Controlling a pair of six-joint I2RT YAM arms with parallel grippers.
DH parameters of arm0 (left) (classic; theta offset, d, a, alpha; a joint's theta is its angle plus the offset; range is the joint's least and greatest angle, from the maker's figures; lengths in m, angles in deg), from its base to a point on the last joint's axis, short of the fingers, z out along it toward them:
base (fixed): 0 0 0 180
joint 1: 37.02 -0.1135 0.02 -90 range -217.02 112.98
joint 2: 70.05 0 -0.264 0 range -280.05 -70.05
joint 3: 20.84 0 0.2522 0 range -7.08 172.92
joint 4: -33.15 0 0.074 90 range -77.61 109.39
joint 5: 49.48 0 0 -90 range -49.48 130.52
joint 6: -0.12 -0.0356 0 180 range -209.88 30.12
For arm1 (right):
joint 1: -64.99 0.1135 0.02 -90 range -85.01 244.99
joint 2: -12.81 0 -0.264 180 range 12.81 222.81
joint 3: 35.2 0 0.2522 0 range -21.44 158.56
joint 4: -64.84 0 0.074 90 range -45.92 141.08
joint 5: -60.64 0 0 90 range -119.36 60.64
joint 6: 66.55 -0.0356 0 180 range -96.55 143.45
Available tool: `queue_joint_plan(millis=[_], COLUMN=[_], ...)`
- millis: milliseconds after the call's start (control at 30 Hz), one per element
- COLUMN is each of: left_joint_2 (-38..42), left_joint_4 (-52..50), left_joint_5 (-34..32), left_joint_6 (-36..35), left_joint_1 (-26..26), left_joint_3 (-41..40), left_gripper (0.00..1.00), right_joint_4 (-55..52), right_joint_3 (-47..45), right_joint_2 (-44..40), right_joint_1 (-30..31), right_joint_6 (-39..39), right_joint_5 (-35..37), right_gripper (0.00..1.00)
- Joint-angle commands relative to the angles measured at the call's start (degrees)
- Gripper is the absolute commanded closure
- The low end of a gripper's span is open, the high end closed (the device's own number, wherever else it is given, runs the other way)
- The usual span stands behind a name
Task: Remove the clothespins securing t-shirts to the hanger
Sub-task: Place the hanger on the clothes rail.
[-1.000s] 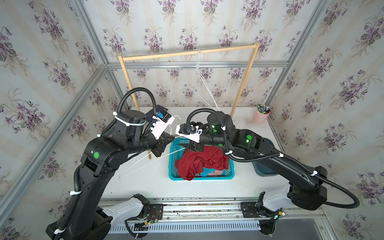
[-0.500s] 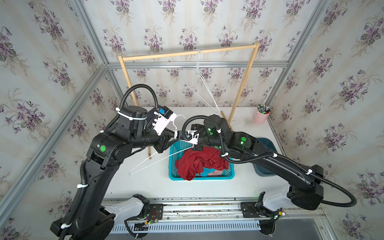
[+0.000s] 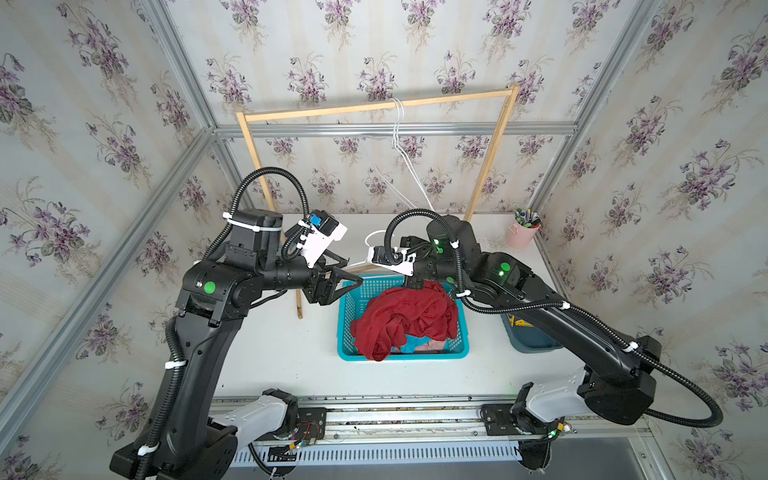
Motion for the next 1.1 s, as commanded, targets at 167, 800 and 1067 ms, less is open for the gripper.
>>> queue_joint_plan(millis=[167,800,1067], left_joint_2=[-0.2,3.4,6.3], left_joint_4=[-0.3,-3.2,-2.7], left_joint_5=[1.7,-14.3,-41.2], left_joint_6=[-5.0,1.6,9.1], left_joint_1=[-0.7,-1.2,-1.2], left_joint_3=[-0.7,0.9,5.4], left_gripper=[0.61,1.00,1.00], right_joint_4=[-1.0,5.6,13.6], right_joint_3=[1.0,-2.5,-7.7], right_joint_2=[-0.2,-3.4,-7.7], right_joint_1=[-0.6,-1.0,-1.0], right_joint_6=[-0.5,-7.0,-14.1], right_joint_5=[-4.2,-2.8,9.4], right_gripper=[1.00,0.23,0.21])
